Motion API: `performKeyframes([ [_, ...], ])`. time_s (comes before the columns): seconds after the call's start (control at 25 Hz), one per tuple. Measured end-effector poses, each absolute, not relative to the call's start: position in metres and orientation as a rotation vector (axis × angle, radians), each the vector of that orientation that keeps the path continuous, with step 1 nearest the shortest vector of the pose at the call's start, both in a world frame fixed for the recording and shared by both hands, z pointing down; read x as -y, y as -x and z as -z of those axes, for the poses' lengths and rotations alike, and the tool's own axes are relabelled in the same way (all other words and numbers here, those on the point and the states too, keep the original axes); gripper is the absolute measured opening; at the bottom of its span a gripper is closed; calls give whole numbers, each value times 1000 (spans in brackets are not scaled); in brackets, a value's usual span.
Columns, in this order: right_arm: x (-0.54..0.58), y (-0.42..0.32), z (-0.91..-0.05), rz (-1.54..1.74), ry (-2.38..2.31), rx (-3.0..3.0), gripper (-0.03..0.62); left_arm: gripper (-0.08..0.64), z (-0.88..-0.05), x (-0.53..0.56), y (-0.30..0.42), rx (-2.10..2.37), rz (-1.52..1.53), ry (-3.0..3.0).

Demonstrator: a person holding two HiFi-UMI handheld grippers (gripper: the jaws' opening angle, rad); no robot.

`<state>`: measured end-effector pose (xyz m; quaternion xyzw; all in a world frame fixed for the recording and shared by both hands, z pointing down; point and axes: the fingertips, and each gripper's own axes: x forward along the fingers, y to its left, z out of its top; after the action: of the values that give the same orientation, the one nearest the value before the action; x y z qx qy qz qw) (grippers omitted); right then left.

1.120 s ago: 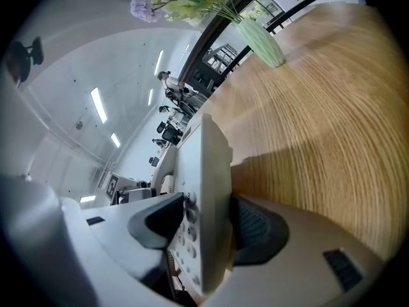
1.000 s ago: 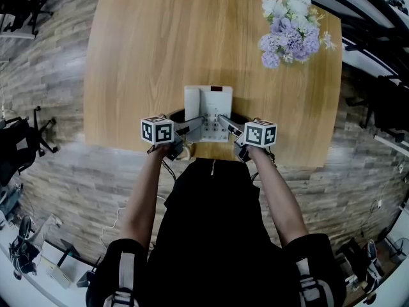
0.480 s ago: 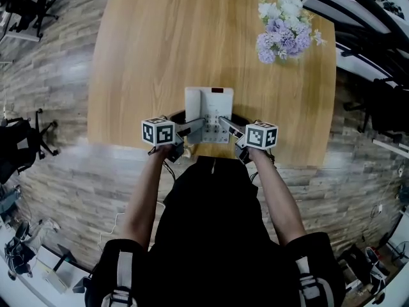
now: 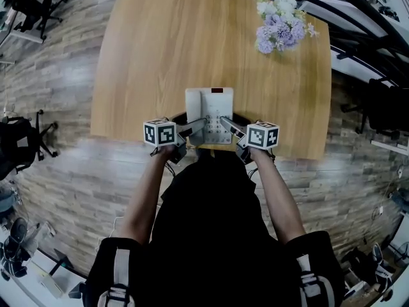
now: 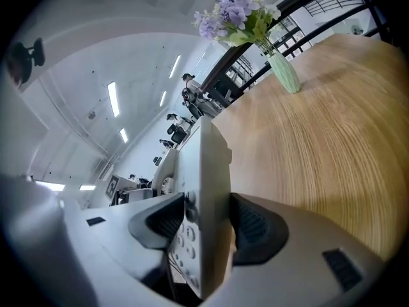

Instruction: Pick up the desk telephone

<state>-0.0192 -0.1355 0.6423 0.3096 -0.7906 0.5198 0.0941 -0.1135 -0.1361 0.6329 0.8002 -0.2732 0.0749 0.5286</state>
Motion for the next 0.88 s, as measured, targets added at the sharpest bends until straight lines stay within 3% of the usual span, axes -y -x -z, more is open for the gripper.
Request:
performKeyframes([
  [0.88, 96, 20, -608, -1455, -956, 2430, 236, 388, -596, 103, 112, 695, -210, -2031],
])
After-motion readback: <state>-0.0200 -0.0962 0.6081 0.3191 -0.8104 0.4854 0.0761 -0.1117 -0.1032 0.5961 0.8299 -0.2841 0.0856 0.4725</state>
